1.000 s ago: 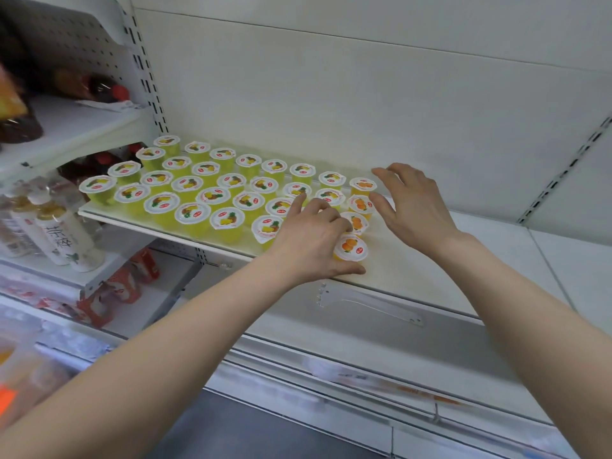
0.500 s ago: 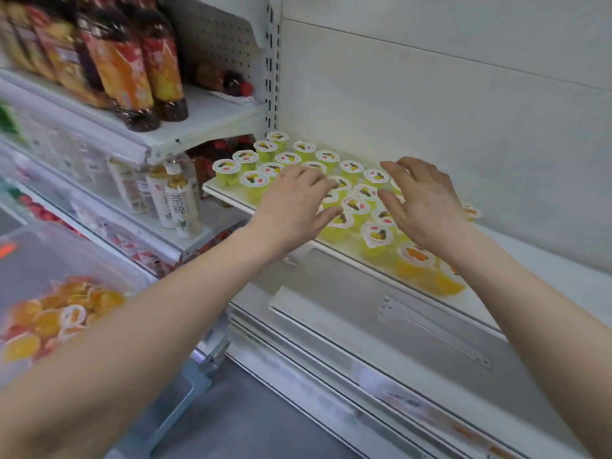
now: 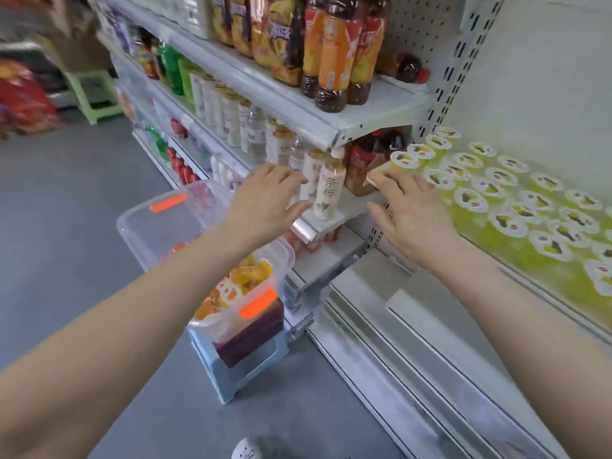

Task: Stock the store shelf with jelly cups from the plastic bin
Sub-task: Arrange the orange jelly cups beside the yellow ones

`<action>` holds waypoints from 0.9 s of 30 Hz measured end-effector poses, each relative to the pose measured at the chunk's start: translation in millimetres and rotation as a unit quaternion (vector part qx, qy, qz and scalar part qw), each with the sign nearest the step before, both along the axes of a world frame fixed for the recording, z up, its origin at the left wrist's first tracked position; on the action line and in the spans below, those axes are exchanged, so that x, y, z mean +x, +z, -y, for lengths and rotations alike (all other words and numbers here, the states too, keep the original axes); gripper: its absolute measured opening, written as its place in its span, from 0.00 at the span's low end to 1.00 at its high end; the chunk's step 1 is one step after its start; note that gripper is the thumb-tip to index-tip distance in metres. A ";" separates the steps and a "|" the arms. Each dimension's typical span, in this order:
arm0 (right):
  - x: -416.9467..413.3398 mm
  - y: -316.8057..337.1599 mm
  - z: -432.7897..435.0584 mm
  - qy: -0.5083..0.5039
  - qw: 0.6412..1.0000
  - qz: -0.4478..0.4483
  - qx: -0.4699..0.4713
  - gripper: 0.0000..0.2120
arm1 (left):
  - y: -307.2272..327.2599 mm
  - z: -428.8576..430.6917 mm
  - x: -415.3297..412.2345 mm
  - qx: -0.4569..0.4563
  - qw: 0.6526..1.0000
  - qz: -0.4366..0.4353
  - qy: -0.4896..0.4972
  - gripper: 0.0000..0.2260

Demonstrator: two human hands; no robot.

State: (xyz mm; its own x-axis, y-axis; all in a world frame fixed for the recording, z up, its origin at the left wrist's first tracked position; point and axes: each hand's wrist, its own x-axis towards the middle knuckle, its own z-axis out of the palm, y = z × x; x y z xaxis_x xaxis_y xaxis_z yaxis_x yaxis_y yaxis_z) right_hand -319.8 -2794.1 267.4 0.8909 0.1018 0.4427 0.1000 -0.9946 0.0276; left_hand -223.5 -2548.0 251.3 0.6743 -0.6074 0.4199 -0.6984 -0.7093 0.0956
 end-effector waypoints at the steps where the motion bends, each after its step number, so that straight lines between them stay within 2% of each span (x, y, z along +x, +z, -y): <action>1: 8.6 -7.5 -15.0 0.010 1.000 -0.008 0.001 0.25 | -8.5 -19.1 5.7 -0.002 1.000 -0.008 0.017 0.24; 5: 40.8 -45.4 -67.4 0.062 0.997 -0.047 0.030 0.24 | -49.1 -90.4 22.5 -0.006 0.994 -0.061 0.088 0.17; 11: 89.2 -102.3 -126.9 0.143 0.977 -0.151 0.046 0.26 | -121.4 -162.8 31.9 0.005 0.958 -0.206 0.198 0.16; 16: 141.5 -149.8 -159.5 0.193 0.946 -0.260 0.031 0.25 | -158.5 -182.5 40.0 0.014 0.927 -0.274 0.258 0.17; 24: 210.6 -211.0 -204.5 0.260 0.879 -0.398 -0.032 0.30 | -186.8 -175.7 59.0 0.063 0.913 -0.250 0.315 0.17; 27: 234.7 -234.8 -225.4 0.290 0.859 -0.413 -0.088 0.31 | -189.3 -175.5 59.2 0.063 0.911 -0.245 0.325 0.17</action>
State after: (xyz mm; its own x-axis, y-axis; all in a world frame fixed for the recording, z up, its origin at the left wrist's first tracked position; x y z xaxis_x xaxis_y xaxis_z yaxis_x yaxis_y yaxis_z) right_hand -85.1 -2568.6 32.7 0.6696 0.6356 -0.3842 0.6353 -0.7582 -0.1468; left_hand -164.3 -2372.5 61.9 0.9967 -0.0347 -0.0730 -0.0216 -0.9848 0.1724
